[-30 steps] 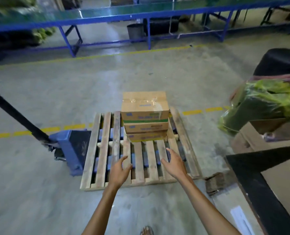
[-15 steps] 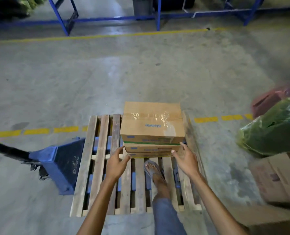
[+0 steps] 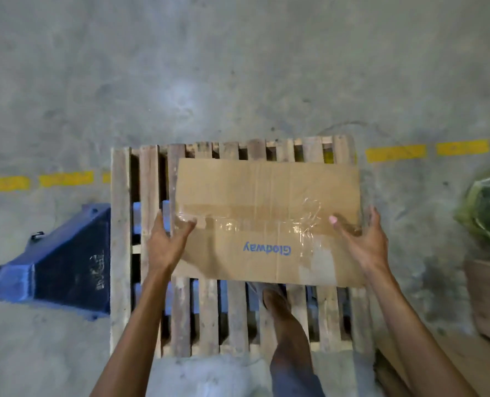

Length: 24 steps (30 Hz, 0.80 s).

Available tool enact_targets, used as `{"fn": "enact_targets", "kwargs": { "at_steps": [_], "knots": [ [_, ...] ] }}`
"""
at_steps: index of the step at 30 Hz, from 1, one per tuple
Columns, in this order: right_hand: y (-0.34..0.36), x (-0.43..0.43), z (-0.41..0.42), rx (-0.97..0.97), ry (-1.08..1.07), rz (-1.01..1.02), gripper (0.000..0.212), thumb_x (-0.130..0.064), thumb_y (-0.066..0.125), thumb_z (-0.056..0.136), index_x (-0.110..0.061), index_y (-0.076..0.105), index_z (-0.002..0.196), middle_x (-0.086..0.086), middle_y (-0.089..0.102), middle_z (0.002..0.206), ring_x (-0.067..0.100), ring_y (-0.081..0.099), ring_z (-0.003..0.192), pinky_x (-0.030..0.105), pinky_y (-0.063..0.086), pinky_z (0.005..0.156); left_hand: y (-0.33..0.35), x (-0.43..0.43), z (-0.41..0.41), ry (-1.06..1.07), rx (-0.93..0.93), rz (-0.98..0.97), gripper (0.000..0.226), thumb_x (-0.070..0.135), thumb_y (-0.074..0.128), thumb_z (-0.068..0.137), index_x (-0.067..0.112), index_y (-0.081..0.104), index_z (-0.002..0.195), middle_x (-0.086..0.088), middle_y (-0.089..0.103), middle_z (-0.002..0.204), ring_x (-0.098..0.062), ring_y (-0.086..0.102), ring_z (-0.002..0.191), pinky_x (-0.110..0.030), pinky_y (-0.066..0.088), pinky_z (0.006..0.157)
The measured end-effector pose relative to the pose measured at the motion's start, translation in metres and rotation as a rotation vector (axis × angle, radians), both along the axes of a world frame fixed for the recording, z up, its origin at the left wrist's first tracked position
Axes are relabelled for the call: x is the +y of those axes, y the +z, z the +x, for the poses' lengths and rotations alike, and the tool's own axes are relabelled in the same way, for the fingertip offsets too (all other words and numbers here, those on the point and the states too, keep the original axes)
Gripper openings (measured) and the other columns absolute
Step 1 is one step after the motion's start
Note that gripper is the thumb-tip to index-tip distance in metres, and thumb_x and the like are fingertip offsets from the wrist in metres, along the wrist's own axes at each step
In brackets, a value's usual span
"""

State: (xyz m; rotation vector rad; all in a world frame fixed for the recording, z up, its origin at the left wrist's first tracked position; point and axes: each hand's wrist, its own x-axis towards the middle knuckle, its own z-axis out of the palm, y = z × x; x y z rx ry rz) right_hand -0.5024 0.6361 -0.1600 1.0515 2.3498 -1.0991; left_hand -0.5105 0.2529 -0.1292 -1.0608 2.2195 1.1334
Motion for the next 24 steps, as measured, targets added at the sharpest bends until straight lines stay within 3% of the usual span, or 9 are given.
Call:
{"fn": "enact_targets", "kwargs": {
  "at_steps": [3,4,6,8,12,15,19,22,24],
  "knots": [
    [-0.033,0.007,-0.012,-0.031,-0.026,-0.063,0.119,-0.078,0.080,0.057,-0.034,0.029,0.156,0.004,0.054,0.148,0.027,0.054,0.133,0.042,0.045,0.111,-0.035,-0.007,-0.015,0.032,-0.085,0.039,0.109,0.076,0.076,0.066,0.028,0.037,0.155,-0.005,0.051,0.152,-0.028,0.053,0.133,-0.047,0.043,0.111],
    [-0.041,0.009,-0.012,-0.006,-0.036,-0.080,0.117,-0.083,0.080,0.051,-0.034,0.039,0.150,0.001,0.062,0.139,0.023,0.060,0.124,0.042,0.049,0.107,-0.043,-0.006,-0.016,0.045,-0.114,0.063,0.099,0.074,0.077,0.066,0.028,0.047,0.149,-0.003,0.057,0.141,-0.026,0.059,0.123,-0.046,0.046,0.107],
    [-0.050,0.010,-0.011,0.031,-0.073,-0.114,0.111,-0.086,0.079,0.045,-0.028,0.056,0.137,-0.005,0.071,0.121,0.015,0.068,0.109,0.041,0.055,0.099,-0.052,-0.002,-0.015,0.076,-0.132,0.077,0.052,0.062,0.080,0.073,0.034,0.063,0.113,0.006,0.065,0.113,-0.017,0.064,0.101,-0.040,0.049,0.093],
    [-0.055,0.012,-0.009,0.053,-0.077,-0.133,0.097,-0.079,0.082,0.050,-0.025,0.062,0.129,-0.008,0.073,0.113,0.011,0.070,0.102,0.037,0.057,0.095,-0.063,0.002,-0.011,0.097,-0.114,0.064,0.036,0.060,0.083,0.071,0.038,0.065,0.093,0.014,0.068,0.101,-0.015,0.066,0.097,-0.039,0.052,0.091],
    [-0.043,0.011,0.004,0.088,-0.082,-0.153,0.075,-0.059,0.089,0.062,-0.025,0.065,0.124,-0.011,0.074,0.108,0.006,0.070,0.099,0.035,0.057,0.093,-0.054,0.003,-0.002,0.109,-0.065,0.057,0.061,0.070,0.081,0.066,0.033,0.066,0.111,0.000,0.070,0.115,-0.026,0.066,0.105,-0.051,0.052,0.099],
    [-0.020,0.016,0.026,0.114,-0.121,-0.163,0.079,-0.055,0.091,0.060,-0.024,0.063,0.127,-0.010,0.073,0.109,0.004,0.070,0.098,0.031,0.058,0.088,-0.032,0.004,0.008,0.063,-0.023,0.051,0.072,0.074,0.080,0.064,0.029,0.065,0.118,-0.001,0.069,0.117,-0.027,0.066,0.105,-0.052,0.052,0.099],
    [0.036,0.018,0.080,0.162,-0.182,-0.126,0.092,-0.059,0.094,0.050,-0.027,0.060,0.130,-0.011,0.071,0.111,0.007,0.069,0.101,0.021,0.054,0.079,0.018,0.009,0.034,-0.019,0.044,0.045,0.054,0.071,0.079,0.068,0.035,0.063,0.105,-0.001,0.069,0.115,-0.027,0.066,0.103,-0.048,0.053,0.095],
    [0.077,0.016,0.128,0.200,-0.243,-0.084,0.107,-0.072,0.093,0.034,-0.032,0.057,0.127,-0.009,0.071,0.111,0.016,0.068,0.103,0.036,0.058,0.088,0.057,0.011,0.065,-0.073,0.122,0.072,0.051,0.070,0.080,0.069,0.034,0.066,0.103,-0.001,0.071,0.113,-0.026,0.066,0.103,-0.047,0.052,0.095],
    [0.116,0.015,0.179,0.232,-0.303,-0.037,0.111,-0.077,0.090,0.029,-0.033,0.057,0.125,-0.010,0.071,0.109,0.016,0.068,0.102,0.038,0.057,0.091,0.094,0.016,0.099,-0.124,0.176,0.097,0.048,0.063,0.080,0.075,0.030,0.066,0.106,-0.002,0.070,0.110,-0.025,0.064,0.101,-0.041,0.049,0.090]
  ]
}}
